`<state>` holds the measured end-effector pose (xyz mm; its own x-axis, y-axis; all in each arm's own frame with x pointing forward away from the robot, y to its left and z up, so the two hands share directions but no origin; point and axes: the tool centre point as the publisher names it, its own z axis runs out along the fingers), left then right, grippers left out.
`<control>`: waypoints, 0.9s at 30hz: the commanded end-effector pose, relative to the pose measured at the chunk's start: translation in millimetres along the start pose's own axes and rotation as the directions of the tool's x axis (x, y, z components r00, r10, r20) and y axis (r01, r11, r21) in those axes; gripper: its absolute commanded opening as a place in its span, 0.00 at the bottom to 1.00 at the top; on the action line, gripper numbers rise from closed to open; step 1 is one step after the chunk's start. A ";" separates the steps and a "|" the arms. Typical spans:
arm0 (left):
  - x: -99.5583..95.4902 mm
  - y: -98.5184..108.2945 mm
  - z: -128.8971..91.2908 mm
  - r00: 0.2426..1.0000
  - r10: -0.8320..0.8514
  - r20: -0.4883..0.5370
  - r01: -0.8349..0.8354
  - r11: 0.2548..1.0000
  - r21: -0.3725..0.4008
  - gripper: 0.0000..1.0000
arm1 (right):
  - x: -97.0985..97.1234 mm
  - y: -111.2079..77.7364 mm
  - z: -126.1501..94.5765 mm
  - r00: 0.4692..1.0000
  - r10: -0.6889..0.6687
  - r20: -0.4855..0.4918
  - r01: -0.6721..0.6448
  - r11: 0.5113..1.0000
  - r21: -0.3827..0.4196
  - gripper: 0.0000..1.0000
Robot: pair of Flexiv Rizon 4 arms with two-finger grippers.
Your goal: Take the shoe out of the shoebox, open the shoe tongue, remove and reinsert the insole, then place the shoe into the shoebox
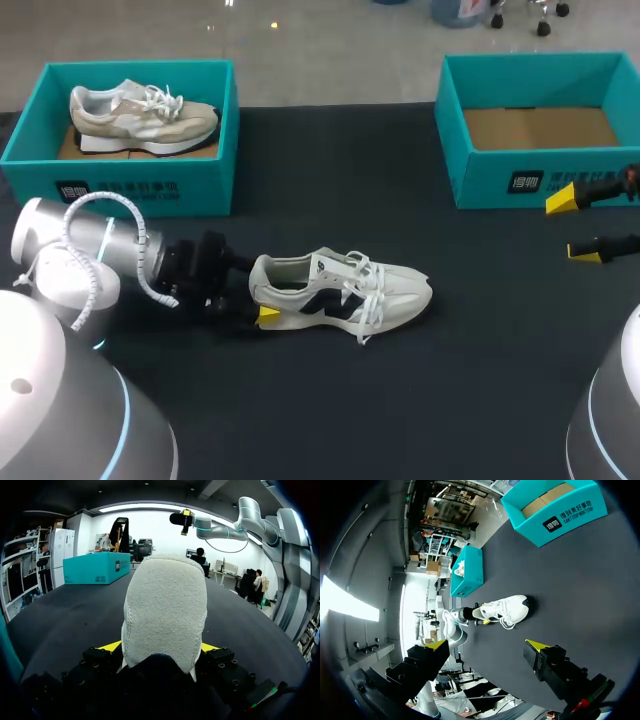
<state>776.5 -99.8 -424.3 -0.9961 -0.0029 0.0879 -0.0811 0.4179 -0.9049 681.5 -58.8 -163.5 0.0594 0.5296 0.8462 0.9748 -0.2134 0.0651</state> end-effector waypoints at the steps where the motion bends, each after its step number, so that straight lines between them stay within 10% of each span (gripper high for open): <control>1: -1.1 4.4 2.1 1.000 -0.001 0.001 0.001 1.000 -0.005 0.00 | 0.2 -0.3 0.5 1.000 0.002 0.003 -0.002 1.000 0.000 1.00; 27: -1.1 4.4 2.1 1.000 -0.001 0.001 0.001 1.000 -0.005 0.00 | 69.2 13.2 78.2 0.864 -0.199 0.463 0.272 0.957 -0.097 1.00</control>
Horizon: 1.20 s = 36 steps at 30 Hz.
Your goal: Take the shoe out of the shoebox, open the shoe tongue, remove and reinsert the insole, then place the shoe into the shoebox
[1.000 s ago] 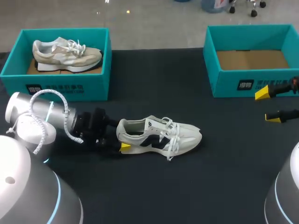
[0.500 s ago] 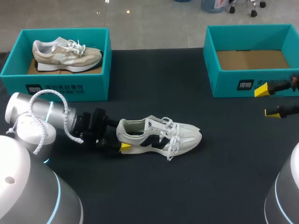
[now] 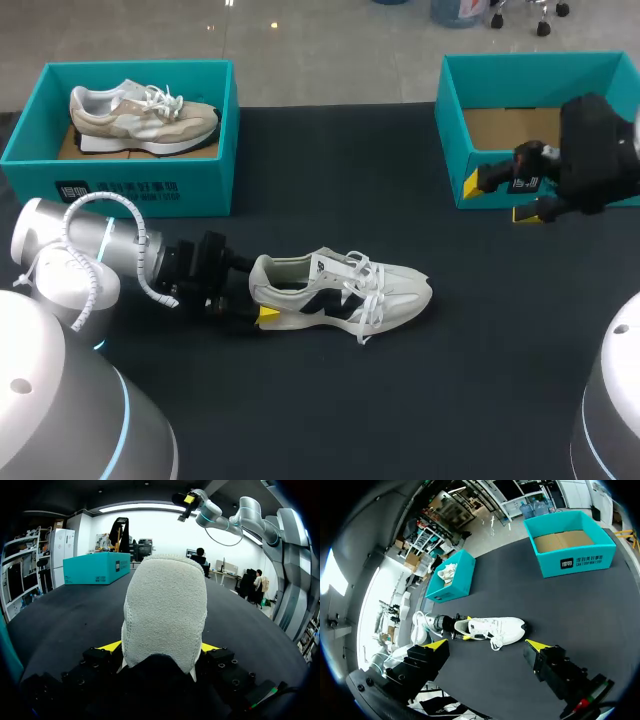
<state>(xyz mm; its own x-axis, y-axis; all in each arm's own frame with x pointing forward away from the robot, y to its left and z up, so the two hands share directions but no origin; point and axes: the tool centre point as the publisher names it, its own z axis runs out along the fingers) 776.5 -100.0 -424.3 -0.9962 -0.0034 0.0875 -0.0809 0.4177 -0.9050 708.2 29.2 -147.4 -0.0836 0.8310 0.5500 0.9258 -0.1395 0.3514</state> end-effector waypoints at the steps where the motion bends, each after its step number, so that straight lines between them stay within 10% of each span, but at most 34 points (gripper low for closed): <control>1: -1.1 4.4 1.9 1.000 -0.001 0.000 0.001 1.000 -0.005 0.00 | 8.9 5.8 6.6 0.995 0.004 0.100 -0.004 1.000 0.006 1.00; 24: -1.1 4.4 1.9 1.000 -0.001 0.000 0.001 1.000 -0.005 0.00 | 8.9 5.8 6.6 0.995 0.004 0.100 -0.004 1.000 0.006 1.00; 36: -1.1 4.4 1.9 1.000 -0.001 0.000 0.001 1.000 -0.005 0.00 | 35.5 -16.0 72.1 0.914 -0.187 0.361 0.177 0.982 0.060 1.00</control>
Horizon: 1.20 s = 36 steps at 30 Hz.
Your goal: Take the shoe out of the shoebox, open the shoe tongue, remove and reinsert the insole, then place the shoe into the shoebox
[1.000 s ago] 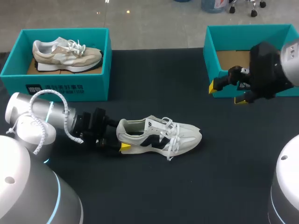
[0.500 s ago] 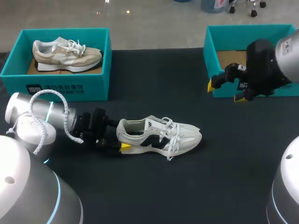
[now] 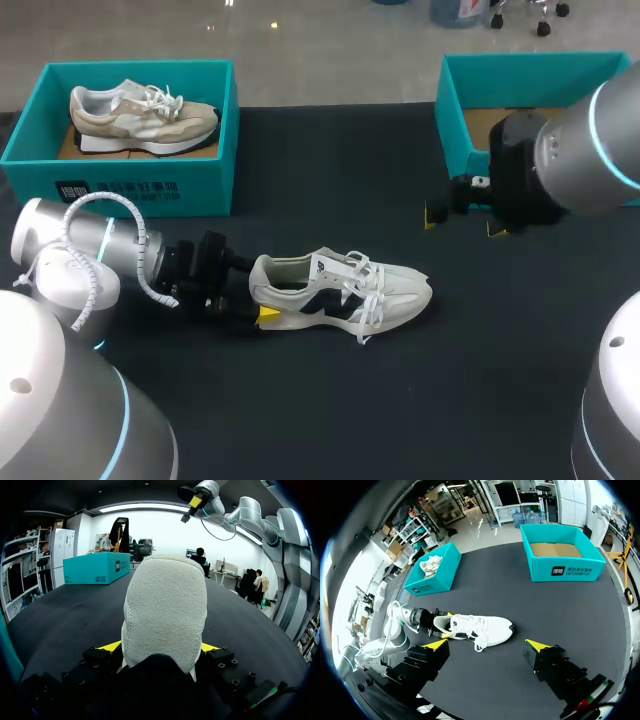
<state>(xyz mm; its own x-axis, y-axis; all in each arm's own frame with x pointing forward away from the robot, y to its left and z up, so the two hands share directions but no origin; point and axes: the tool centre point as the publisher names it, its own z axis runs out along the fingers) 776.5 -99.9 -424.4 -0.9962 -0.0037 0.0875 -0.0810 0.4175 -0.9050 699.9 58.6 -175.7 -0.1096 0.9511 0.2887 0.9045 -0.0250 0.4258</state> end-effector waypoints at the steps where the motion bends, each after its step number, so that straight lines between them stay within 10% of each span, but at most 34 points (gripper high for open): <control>1: -1.1 4.3 1.9 1.000 -0.001 0.000 0.001 1.000 -0.005 0.00 | 37.5 6.6 35.6 0.989 -0.071 0.133 0.063 0.996 0.064 1.00; 22: -1.1 4.3 1.9 1.000 -0.001 0.000 0.001 1.000 -0.005 0.00 | 100.0 -37.6 108.0 0.970 -0.221 0.096 0.187 0.942 0.278 1.00; 36: -1.1 4.3 1.9 1.000 -0.001 0.000 0.001 1.000 -0.005 0.00 | 100.0 -37.6 108.0 0.970 -0.221 0.096 0.187 0.942 0.278 1.00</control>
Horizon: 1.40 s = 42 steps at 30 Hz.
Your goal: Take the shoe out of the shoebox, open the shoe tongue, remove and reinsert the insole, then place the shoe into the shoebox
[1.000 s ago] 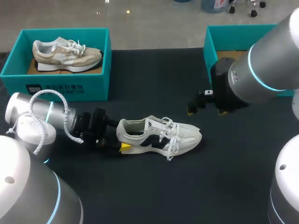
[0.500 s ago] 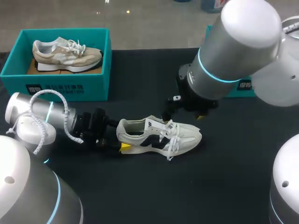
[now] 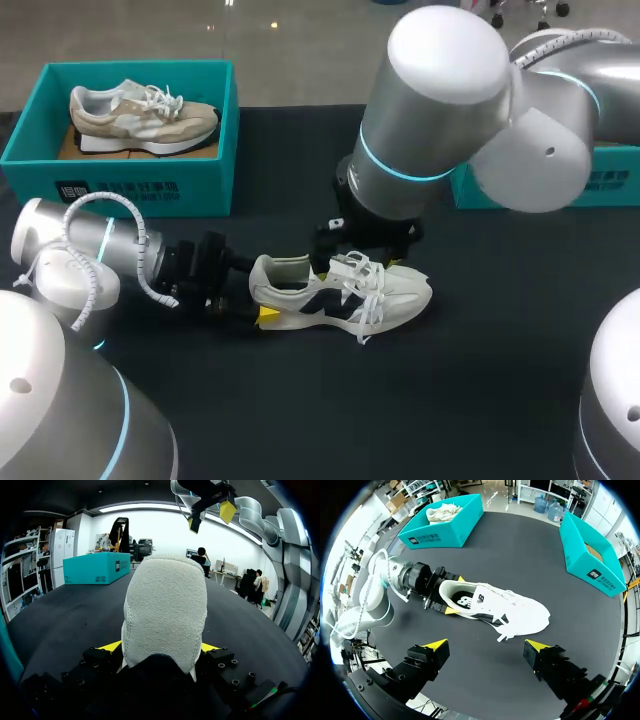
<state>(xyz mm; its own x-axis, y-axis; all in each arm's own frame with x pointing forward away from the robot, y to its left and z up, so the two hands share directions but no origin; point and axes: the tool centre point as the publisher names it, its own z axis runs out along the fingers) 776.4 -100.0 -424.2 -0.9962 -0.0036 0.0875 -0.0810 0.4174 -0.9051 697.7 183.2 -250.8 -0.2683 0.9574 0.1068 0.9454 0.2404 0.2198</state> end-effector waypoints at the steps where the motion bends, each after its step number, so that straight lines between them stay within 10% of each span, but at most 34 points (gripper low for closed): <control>1: -1.1 4.5 1.9 1.000 -0.001 0.000 0.001 1.000 -0.005 0.00 | 3.5 1.7 5.6 1.000 0.001 0.004 -0.001 1.000 0.003 1.00; 42: -1.1 4.5 1.9 1.000 -0.001 0.000 0.001 1.000 -0.005 0.00 | 19.4 34.6 51.3 0.949 0.095 0.302 -0.099 0.995 -0.002 1.00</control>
<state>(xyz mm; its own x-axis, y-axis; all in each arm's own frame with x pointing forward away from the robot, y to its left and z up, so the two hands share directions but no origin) 776.4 -100.0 -424.2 -0.9962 -0.0037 0.0875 -0.0810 0.4174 -0.9051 733.0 211.1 -284.1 -0.1294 0.9839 -0.1230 0.9702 0.1513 0.1895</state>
